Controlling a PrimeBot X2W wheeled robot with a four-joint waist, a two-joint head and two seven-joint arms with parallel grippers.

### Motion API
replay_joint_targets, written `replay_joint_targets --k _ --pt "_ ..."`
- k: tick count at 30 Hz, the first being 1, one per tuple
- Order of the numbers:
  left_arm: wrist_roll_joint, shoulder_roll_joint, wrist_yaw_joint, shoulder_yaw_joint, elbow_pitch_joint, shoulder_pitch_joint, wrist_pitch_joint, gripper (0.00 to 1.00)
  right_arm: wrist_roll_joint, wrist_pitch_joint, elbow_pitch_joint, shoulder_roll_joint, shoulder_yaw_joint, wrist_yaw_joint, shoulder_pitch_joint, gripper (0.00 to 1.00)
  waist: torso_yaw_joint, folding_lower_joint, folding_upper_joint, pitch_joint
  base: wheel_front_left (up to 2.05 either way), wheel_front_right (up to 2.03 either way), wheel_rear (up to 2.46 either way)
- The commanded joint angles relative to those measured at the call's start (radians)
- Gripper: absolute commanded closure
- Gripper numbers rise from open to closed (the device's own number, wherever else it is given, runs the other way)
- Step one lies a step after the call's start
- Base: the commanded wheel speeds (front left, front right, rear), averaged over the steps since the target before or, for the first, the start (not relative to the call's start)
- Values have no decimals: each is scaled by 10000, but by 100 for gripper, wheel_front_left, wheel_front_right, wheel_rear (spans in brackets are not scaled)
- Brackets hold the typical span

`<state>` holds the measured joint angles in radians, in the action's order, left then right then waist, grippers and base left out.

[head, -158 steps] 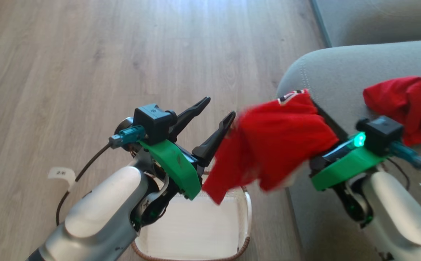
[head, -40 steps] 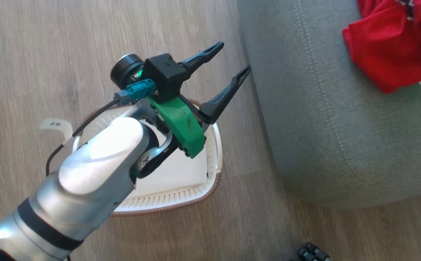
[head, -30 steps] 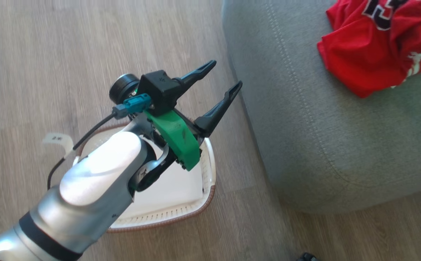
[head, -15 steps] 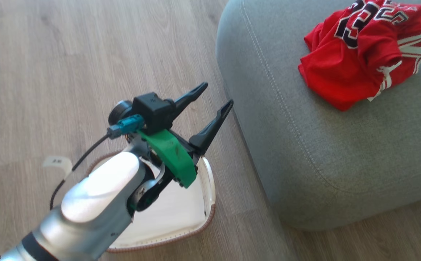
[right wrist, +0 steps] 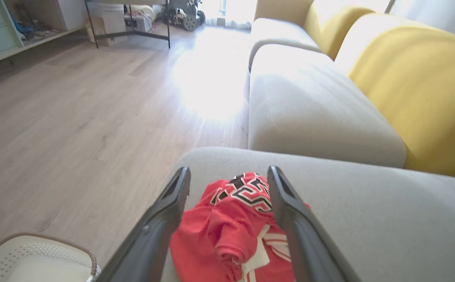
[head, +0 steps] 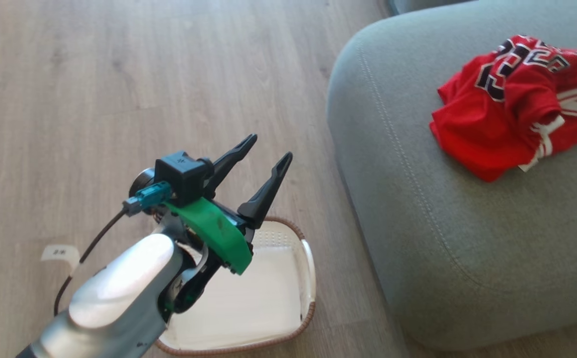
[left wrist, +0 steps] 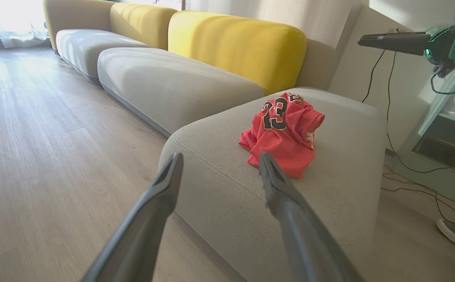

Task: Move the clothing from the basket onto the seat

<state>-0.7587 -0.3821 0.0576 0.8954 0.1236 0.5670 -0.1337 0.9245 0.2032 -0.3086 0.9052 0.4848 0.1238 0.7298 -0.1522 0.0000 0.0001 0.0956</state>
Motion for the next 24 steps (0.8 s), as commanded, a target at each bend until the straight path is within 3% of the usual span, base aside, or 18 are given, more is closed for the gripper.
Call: replay_joint_targets --k 1,6,8,10,19,24 --pt "-84 -366 108 -500 -364 279 -92 0 -183 -294 368 391 -346 69 -344 0 281 0 -1 -206 0 0 0" --pt "-235 -615 359 -729 -535 7 -178 0 -791 -988 968 69 -1490 69 -1298 0 795 0 -1 -487 0 0 0" --pt "-314 -797 549 -887 -662 -180 -232 0 -1410 -1445 1344 -394 -2402 69 -1913 0 1066 0 -1 -618 0 0 0" --pt "-341 -849 621 -938 -705 -248 -251 0 -1640 -1532 1469 -591 -2662 69 -2148 0 1158 0 -1 -659 0 0 0" --pt "-473 -1271 1383 -1348 -939 -1007 -509 0 -3573 -2159 3101 -2860 -5150 69 -4586 0 1951 0 -1 -988 0 0 0" --pt "-689 -1574 1841 -1838 -1048 -1652 -807 0 -4378 -2179 4209 -4350 -5923 69 -5737 0 2139 0 -1 -1133 0 0 0"
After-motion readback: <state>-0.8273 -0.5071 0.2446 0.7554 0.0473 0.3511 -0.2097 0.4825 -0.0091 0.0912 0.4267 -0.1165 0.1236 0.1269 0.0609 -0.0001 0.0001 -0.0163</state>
